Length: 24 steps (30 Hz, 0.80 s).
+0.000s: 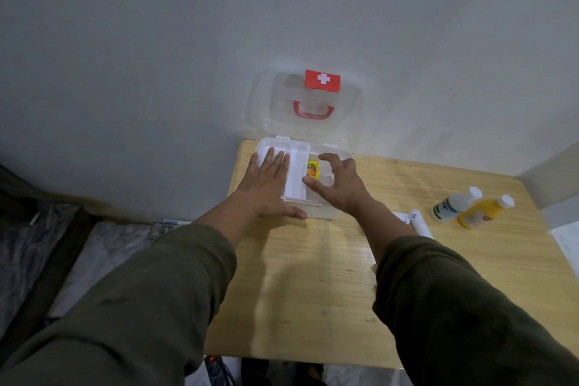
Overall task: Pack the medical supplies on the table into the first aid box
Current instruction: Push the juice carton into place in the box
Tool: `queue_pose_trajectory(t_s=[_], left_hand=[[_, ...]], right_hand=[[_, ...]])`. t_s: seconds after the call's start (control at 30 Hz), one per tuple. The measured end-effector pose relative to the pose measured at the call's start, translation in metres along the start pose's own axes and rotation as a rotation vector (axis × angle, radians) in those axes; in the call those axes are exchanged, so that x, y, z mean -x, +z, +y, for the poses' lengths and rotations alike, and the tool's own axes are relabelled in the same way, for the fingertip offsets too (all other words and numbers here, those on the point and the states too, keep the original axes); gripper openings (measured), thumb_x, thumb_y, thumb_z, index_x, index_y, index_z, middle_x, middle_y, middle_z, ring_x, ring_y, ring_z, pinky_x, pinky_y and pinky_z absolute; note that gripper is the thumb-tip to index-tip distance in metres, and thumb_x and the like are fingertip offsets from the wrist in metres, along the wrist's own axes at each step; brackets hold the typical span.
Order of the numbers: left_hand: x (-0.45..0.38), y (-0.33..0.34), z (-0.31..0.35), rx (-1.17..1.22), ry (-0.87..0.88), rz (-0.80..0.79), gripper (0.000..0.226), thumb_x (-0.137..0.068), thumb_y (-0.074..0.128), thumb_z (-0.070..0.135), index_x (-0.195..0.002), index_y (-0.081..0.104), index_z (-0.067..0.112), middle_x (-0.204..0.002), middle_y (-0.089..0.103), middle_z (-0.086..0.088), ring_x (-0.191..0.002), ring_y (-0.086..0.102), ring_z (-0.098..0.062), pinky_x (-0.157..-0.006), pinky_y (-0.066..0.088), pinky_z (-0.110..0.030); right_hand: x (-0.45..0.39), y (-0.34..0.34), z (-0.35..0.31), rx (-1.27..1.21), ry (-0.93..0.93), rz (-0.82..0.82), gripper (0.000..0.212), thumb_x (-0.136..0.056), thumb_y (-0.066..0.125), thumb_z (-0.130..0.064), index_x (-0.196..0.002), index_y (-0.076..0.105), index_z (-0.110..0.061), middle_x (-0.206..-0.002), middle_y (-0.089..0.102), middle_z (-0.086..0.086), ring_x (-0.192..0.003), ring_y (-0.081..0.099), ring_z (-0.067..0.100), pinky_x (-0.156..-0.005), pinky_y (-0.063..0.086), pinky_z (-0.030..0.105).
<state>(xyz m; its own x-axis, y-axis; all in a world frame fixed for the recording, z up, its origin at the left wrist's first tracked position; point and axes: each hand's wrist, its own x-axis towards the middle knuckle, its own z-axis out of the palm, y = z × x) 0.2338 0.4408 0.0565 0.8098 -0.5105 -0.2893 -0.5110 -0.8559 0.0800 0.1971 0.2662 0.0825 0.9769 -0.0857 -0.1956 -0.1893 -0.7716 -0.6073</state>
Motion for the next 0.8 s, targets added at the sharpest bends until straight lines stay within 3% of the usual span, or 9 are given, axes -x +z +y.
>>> queue_pose_trajectory(t_s=[0.23, 0.33, 0.57, 0.8], left_hand=[[-0.002, 0.002, 0.001, -0.015, -0.005, 0.015, 0.131, -0.06, 0.035, 0.091, -0.147, -0.016, 0.007, -0.159, -0.016, -0.01, -0.145, -0.021, -0.026, -0.117, -0.011, -0.053], [-0.002, 0.002, 0.001, -0.019, -0.01, 0.009, 0.132, -0.06, 0.034, 0.091, -0.147, -0.016, 0.007, -0.159, -0.016, -0.01, -0.145, -0.021, -0.026, -0.117, -0.012, -0.052], [-0.002, 0.004, 0.0, -0.007, -0.004, 0.02, 0.13, -0.061, 0.037, 0.09, -0.147, -0.017, 0.008, -0.159, -0.016, -0.01, -0.145, -0.022, -0.027, -0.117, -0.013, -0.053], [-0.005, 0.007, 0.001, -0.003, -0.012, 0.032, 0.131, -0.06, 0.036, 0.091, -0.147, -0.017, 0.008, -0.159, -0.015, -0.01, -0.146, -0.02, -0.027, -0.117, -0.01, -0.053]], right_hand=[[-0.002, 0.005, 0.001, -0.029, -0.068, -0.038, 0.074, -0.077, 0.068, -0.05, -0.138, 0.032, -0.029, -0.119, 0.049, 0.013, -0.097, 0.049, 0.017, -0.081, 0.04, 0.027], [-0.004, 0.01, -0.003, -0.022, -0.09, -0.099, 0.077, -0.078, 0.069, -0.049, -0.141, 0.03, -0.028, -0.111, 0.054, 0.011, -0.094, 0.051, 0.018, -0.081, 0.042, 0.028], [-0.011, 0.016, -0.007, -0.046, -0.055, -0.195, 0.087, -0.078, 0.069, -0.048, -0.146, 0.02, -0.027, -0.128, 0.054, 0.011, -0.102, 0.052, 0.021, -0.088, 0.043, 0.031], [-0.011, 0.02, -0.006, -0.033, 0.066, -0.293, 0.098, -0.076, 0.058, -0.065, -0.147, -0.005, -0.038, -0.154, 0.032, 0.009, -0.136, 0.038, 0.035, -0.113, 0.032, 0.048]])
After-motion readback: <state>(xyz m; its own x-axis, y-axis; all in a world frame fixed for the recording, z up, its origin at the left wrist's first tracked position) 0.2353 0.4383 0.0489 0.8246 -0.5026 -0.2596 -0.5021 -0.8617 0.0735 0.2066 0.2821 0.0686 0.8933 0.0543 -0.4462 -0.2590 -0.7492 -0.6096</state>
